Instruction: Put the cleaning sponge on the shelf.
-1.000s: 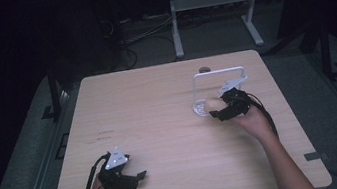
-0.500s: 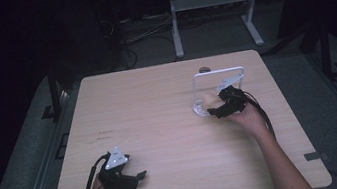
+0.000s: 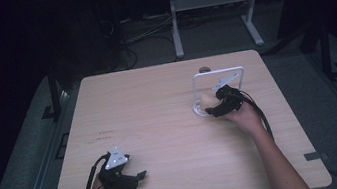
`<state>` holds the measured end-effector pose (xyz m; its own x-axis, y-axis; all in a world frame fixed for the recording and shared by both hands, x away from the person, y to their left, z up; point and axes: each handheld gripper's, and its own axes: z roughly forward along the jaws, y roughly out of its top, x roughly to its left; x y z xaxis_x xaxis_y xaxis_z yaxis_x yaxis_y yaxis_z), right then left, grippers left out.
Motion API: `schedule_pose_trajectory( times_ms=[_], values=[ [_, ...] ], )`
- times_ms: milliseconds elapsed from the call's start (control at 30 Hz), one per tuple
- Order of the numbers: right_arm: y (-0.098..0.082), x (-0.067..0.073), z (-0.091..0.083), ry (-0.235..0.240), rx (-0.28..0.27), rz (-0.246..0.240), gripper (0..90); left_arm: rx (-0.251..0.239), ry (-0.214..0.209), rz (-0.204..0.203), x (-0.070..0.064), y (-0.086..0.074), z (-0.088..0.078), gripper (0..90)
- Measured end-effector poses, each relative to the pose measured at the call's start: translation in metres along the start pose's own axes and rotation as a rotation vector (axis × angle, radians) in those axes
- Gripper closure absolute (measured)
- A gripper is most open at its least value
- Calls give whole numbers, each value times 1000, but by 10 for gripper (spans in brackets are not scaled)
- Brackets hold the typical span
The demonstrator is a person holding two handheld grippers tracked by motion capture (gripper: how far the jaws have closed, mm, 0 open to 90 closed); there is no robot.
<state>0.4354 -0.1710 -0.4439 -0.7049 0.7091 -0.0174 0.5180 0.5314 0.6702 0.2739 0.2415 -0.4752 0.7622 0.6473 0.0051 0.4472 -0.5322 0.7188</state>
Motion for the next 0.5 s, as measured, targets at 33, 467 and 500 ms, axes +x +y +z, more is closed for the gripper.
schedule_pose_trajectory(
  times_ms=[33, 467, 500],
  values=[
    [0, 0, 1, 0, 0, 0, 265, 0, 0, 0, 0, 0, 0, 127],
    [2, 0, 6, 13, 8, -3, 263, -1, 0, -1, 0, 0, 0, 127],
    [2, 0, 6, 13, 12, -10, 263, 0, 0, -1, 0, 0, 0, 127]
  ],
)
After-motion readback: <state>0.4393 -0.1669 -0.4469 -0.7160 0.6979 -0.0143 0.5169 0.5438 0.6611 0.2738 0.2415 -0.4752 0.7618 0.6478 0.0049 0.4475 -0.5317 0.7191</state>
